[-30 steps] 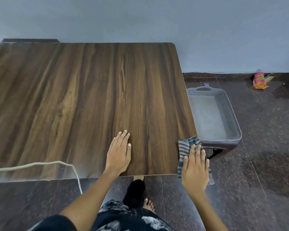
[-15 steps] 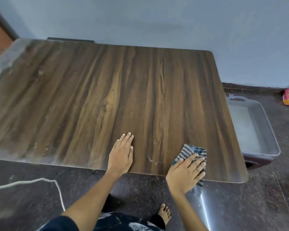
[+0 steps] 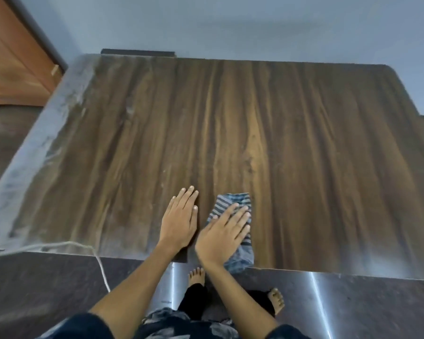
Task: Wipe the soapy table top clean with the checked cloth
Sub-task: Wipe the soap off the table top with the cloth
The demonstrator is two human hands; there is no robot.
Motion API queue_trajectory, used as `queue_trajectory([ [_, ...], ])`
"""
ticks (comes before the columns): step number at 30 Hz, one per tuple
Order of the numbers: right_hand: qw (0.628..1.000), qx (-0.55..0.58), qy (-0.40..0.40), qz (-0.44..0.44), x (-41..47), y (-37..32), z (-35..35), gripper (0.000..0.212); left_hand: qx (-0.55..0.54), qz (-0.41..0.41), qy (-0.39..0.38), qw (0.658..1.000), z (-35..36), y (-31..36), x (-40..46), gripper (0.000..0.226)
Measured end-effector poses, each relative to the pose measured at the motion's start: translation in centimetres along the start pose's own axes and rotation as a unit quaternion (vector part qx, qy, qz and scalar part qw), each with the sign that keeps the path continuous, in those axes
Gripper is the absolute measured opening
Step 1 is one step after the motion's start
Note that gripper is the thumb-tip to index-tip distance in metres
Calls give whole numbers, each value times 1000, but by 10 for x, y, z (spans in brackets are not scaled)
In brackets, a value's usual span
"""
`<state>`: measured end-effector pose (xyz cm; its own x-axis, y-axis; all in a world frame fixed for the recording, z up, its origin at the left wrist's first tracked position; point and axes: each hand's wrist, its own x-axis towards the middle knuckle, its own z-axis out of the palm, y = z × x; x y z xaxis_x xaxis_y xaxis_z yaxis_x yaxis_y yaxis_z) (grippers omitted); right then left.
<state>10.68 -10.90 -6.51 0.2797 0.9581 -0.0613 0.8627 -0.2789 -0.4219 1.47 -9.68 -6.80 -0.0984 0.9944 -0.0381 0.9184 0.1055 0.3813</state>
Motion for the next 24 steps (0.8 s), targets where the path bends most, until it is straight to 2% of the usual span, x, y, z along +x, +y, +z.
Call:
queue_trajectory([
  [4, 993, -3, -76, -88, -41, -66, 25, 60, -40, -83, 34, 995, -23, -64, -15, 61],
  [7, 972, -25, -137, -191, -62, -91, 38, 58, -89, -128, 52, 986, -37, -102, -35, 52],
  [10, 924, -56, -191, -326, -66, -89, 40, 59, -112, -149, 81, 979, -46, -112, -51, 52],
  [12, 879, -78, -212, -421, -56, -71, 36, 58, -137, -150, 90, 975, -47, -104, -53, 54],
  [15, 822, -103, -209, -520, -29, -36, 24, 55, -137, -86, 73, 984, -39, -79, -44, 56],
  [17, 809, -116, -200, -539, -8, -26, 14, 52, -123, -52, 65, 989, -32, -63, -32, 55],
  [21, 799, -118, -237, -540, 32, -38, 6, 55, -122, -79, 64, 987, -32, -52, 0, 58],
  [24, 804, -118, -226, -537, 66, -57, 13, 61, -93, -77, 71, 990, -36, -54, 37, 58],
])
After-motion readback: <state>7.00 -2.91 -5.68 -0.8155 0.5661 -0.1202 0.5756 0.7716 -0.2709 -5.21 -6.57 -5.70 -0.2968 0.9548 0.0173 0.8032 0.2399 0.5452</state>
